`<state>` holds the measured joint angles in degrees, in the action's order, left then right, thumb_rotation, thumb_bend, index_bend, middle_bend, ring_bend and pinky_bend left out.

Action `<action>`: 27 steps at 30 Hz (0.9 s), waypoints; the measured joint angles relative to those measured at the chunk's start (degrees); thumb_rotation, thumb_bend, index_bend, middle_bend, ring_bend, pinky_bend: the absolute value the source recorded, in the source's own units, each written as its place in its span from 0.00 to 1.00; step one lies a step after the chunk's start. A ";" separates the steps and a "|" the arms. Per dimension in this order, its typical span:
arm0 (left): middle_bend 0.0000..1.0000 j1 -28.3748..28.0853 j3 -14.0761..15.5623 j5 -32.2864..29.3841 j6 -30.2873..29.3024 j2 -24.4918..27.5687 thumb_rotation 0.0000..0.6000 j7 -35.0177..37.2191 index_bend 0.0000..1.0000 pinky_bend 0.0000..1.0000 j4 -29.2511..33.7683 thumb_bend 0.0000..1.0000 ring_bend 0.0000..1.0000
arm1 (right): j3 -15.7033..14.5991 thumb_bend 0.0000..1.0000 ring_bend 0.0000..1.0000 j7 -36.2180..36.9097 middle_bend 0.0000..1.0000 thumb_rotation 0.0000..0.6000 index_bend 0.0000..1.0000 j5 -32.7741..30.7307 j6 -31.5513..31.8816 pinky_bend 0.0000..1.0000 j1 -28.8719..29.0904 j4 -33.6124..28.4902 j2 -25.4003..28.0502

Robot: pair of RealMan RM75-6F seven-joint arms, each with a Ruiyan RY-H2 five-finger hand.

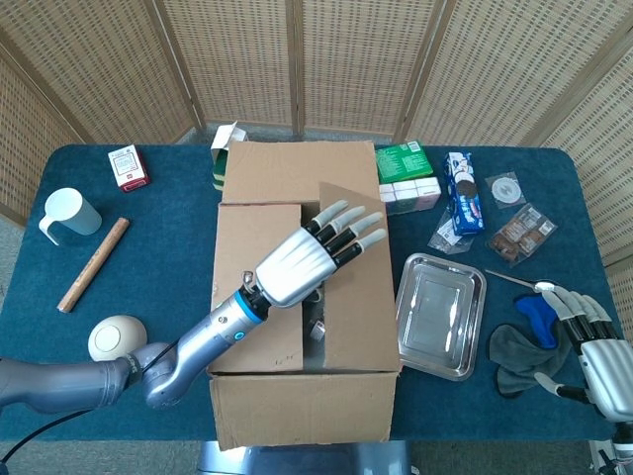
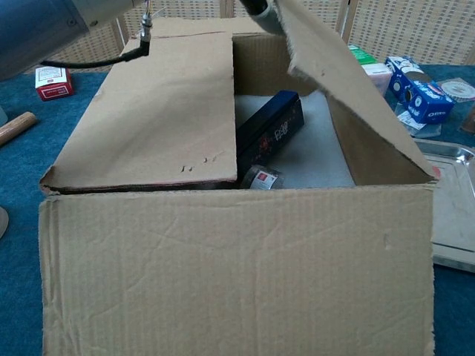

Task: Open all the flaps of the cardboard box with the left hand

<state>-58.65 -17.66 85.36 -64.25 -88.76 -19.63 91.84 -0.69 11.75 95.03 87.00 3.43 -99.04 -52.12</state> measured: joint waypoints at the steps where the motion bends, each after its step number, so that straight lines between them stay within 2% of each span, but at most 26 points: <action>1: 0.00 -0.36 -0.42 0.13 -0.09 -0.15 1.00 -0.07 0.00 0.11 -0.22 0.26 0.00 | 0.01 0.03 0.00 0.02 0.00 1.00 0.00 0.00 -0.04 0.00 0.03 0.05 0.00; 8: 0.00 -4.08 -4.16 -1.50 1.09 -2.32 1.00 -1.30 0.00 0.13 -1.95 0.26 0.00 | 0.05 0.04 0.00 0.12 0.00 1.00 0.00 -0.03 -0.18 0.00 0.15 -0.03 0.06; 18: 0.00 -10.57 -9.21 -6.87 2.63 -10.46 1.00 -2.19 0.00 0.16 -9.30 0.26 0.00 | 0.17 0.04 0.00 0.37 0.00 1.00 0.00 -0.50 -0.77 0.00 0.43 0.20 0.06; 23: 0.00 -12.89 -10.91 -10.83 3.12 -13.93 1.00 -2.09 0.00 0.16 -12.40 0.26 0.00 | -0.01 0.04 0.00 1.05 0.00 1.00 0.00 -0.43 -1.20 0.00 0.58 0.39 0.12; 27: 0.00 -13.69 -10.96 -12.76 3.79 -14.69 1.00 -3.29 0.00 0.16 -13.40 0.26 0.00 | -0.07 0.04 0.00 1.13 0.00 1.00 0.00 -0.23 -0.94 0.00 0.49 0.43 0.16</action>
<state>-72.34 -28.62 72.60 -60.46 -103.44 -22.93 78.44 -0.76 12.88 94.80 86.05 3.93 -98.60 -51.97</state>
